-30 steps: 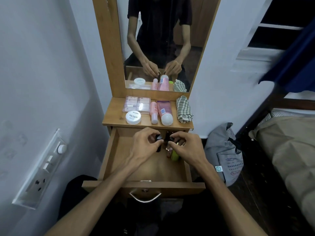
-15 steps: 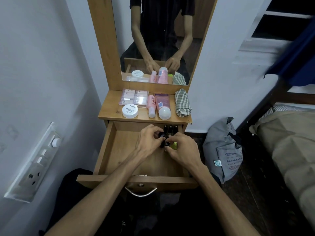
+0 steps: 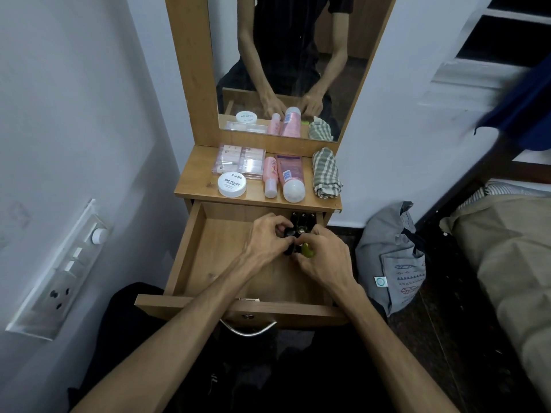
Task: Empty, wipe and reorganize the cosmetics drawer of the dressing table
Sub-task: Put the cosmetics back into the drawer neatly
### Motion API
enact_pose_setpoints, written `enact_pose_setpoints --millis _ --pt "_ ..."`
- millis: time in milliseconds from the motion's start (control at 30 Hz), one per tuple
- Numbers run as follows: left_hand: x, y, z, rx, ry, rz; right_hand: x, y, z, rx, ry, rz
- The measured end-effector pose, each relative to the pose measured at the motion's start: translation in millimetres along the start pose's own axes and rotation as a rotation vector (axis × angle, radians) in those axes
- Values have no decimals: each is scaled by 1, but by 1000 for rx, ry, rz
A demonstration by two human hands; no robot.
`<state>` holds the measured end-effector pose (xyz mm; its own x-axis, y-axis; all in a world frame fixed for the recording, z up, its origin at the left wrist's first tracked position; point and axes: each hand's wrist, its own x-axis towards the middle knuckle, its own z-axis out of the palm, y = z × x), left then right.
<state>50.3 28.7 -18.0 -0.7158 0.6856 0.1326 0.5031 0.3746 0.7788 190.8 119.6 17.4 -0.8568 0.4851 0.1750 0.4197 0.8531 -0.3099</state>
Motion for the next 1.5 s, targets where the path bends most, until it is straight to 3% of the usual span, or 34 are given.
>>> enact_pose_setpoints --millis 533,1233,1500 --pt "-13 -4 5 -179 -16 -126 -5 -1 7 -60 -26 -16" --pt "-21 -2 -7 -169 -66 -192 -12 4 12 -73 56 -76" --pt "-39 -4 -26 -185 121 -84 -18 -2 6 49 170 -62"
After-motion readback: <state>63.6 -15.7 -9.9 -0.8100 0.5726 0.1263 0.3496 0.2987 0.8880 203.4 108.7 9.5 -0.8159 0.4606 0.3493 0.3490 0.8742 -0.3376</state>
